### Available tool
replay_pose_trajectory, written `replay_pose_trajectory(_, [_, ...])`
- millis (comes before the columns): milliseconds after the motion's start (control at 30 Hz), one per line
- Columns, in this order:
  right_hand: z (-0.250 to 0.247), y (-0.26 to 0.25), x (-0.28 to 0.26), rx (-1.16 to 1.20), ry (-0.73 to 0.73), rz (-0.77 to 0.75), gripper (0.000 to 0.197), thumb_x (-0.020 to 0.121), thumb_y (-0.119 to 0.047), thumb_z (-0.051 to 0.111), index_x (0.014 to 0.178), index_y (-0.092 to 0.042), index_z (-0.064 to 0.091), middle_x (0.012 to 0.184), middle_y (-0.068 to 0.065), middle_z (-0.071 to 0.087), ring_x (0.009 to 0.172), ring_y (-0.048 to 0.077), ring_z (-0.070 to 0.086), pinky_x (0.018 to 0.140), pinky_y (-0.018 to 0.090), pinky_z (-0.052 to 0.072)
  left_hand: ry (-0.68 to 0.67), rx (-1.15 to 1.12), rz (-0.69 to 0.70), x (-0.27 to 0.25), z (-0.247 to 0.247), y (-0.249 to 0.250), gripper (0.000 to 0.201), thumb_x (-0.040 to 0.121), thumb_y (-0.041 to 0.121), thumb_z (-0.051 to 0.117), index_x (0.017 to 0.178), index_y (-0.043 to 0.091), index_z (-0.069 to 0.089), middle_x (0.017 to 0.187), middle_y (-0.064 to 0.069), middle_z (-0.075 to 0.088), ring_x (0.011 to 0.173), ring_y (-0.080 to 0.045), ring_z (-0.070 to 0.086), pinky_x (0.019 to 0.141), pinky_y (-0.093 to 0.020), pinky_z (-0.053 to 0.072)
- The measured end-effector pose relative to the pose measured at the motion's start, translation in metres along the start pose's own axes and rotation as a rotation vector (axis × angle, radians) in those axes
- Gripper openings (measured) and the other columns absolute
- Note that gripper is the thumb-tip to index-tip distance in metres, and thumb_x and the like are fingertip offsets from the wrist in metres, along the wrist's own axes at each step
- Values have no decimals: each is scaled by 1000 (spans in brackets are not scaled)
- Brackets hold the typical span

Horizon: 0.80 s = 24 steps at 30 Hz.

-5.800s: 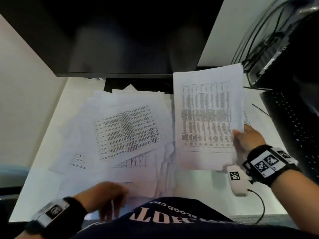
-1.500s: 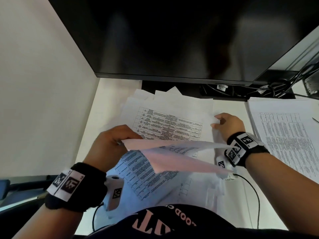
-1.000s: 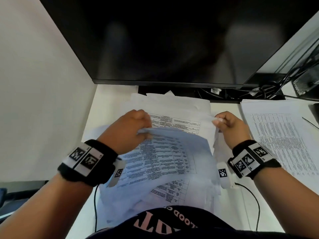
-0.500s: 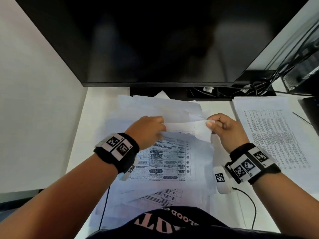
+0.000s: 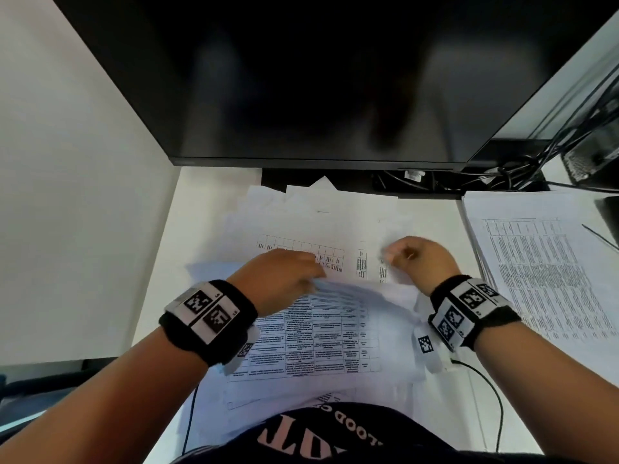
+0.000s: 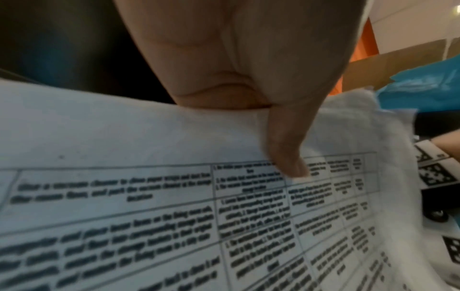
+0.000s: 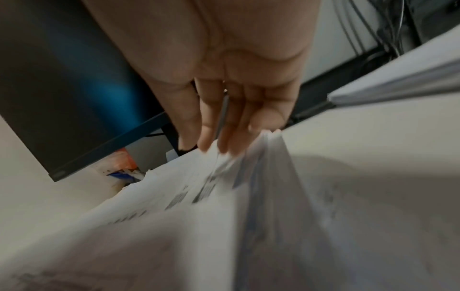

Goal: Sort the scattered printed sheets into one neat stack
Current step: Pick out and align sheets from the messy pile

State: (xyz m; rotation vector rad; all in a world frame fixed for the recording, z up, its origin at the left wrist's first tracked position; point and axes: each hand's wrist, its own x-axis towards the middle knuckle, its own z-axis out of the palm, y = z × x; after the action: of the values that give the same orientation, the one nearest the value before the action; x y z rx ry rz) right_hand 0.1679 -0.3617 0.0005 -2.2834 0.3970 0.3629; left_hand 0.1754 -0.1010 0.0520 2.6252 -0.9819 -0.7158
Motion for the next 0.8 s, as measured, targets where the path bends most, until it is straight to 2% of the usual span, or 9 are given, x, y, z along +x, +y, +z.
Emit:
replay_pose_trajectory(100, [16, -2, -2, 170, -201, 183, 15, 80, -24, 73, 85, -10, 69, 80, 9, 71, 63, 19, 62, 76, 38, 56, 23, -104, -59, -23, -2, -7, 17, 97, 30, 50, 105, 24, 63, 97, 9, 59, 88, -11, 55, 79, -25, 44])
replay_pose_trajectory(233, [33, -9, -1, 146, -213, 253, 36, 74, -39, 77, 77, -7, 61, 64, 5, 61, 53, 16, 56, 63, 31, 49, 142, -280, -195, -61, -8, -19, 6, 90, 31, 61, 85, 31, 59, 89, 8, 70, 85, -11, 62, 76, -31, 50])
replay_pose_trajectory(400, [48, -24, -9, -184, -148, 87, 59, 60, -54, 80, 99, -21, 50, 94, -5, 54, 85, 14, 54, 71, 27, 44, 213, -353, -286, -94, -10, -27, 18, 85, 32, 68, 78, 45, 57, 89, 15, 71, 86, -3, 64, 76, -27, 50])
replay_pose_trajectory(467, [53, -26, -16, -504, -170, -27, 54, 60, -59, 76, 97, -27, 54, 100, -6, 51, 95, 15, 50, 83, 32, 44, 205, -342, -275, -102, -8, -26, 15, 84, 31, 69, 77, 42, 62, 86, 19, 70, 88, 0, 61, 76, -20, 46])
replay_pose_trajectory(500, [54, -26, -17, -633, -174, -63, 49, 63, -59, 74, 96, -29, 56, 103, -6, 49, 101, 17, 47, 88, 35, 40, 206, -328, -274, -105, -6, -26, 5, 84, 37, 67, 81, 39, 64, 84, 20, 69, 90, 0, 58, 78, -19, 43])
replay_pose_trajectory(533, [54, -26, -19, -703, -176, -77, 43, 67, -57, 72, 96, -29, 57, 106, -4, 47, 106, 19, 45, 91, 36, 38, 206, -308, -275, -106, -5, -27, 13, 83, 48, 61, 86, 36, 66, 85, 19, 68, 90, -2, 57, 78, -18, 42])
replay_pose_trajectory(633, [51, -30, -21, -704, -180, -106, 24, 78, -51, 65, 87, -29, 59, 106, -4, 52, 110, 20, 47, 93, 39, 35, 153, -176, -223, -100, 3, -27, 60, 74, 68, 27, 94, 28, 66, 91, 10, 65, 84, -5, 55, 74, -18, 40])
replay_pose_trajectory(733, [43, -33, -24, -644, -226, -63, 32, 79, -43, 66, 101, -26, 51, 105, -5, 59, 106, 21, 55, 90, 39, 34, 184, -109, -121, -85, 8, -23, 62, 82, 66, 25, 91, 17, 62, 86, 5, 61, 79, -13, 53, 64, -22, 37])
replay_pose_trajectory(800, [38, -32, -25, -682, -291, 5, 37, 79, -35, 64, 111, -23, 49, 110, -2, 58, 109, 23, 54, 93, 38, 34, 203, -58, -67, -73, 11, -20, 55, 87, 61, 29, 89, 17, 62, 88, 6, 60, 79, -12, 52, 67, -24, 41])
